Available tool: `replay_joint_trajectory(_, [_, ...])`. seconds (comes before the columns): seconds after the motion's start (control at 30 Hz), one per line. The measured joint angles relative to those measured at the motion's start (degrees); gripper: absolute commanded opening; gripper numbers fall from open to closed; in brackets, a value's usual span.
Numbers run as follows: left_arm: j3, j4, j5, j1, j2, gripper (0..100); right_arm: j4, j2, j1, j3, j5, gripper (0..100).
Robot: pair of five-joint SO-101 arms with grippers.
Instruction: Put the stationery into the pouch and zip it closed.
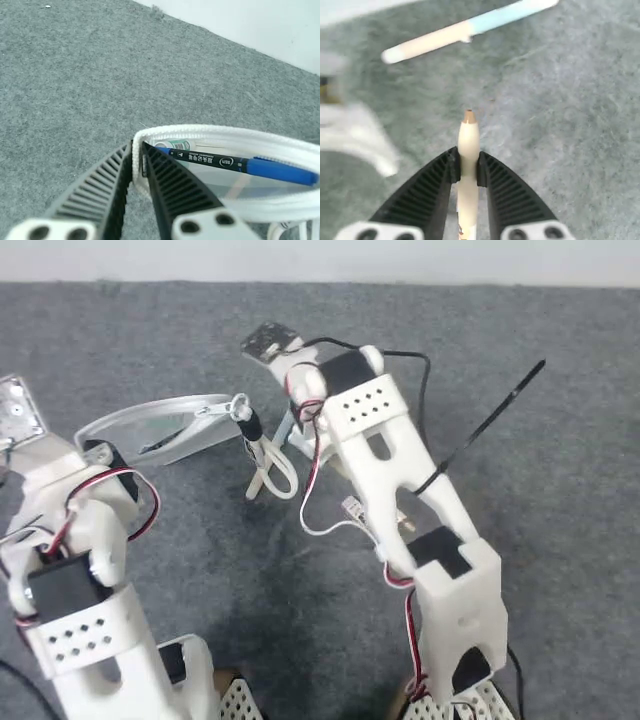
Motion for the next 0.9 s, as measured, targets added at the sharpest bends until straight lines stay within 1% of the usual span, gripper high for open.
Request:
replay_joint_trajectory(0.23, [0.0,0.0,0.0,-0.1,0.0,1,4.7,-4.9,-4.7,0.0,-0.2,0.7])
replay_joint_trajectory(0.37, [0.0,0.0,0.0,-0.1,0.0,1,5.7,-7.3,-6.5,0.0,-1.1,0.7])
replay_joint_trajectory(0.6, [0.0,0.0,0.0,-0.1,0.0,1,5.7,-10.2,-7.9,0.0,-7.3,0.7])
replay_joint_trajectory(0.73, [0.0,0.0,0.0,-0.1,0.0,1,5.7,-11.7,-7.9,0.0,-9.4,0.7])
replay_joint_trajectory(0.9, [0.0,0.0,0.0,-0.1,0.0,1,5.9,-15.0,-7.9,1.7,-9.8,0.7])
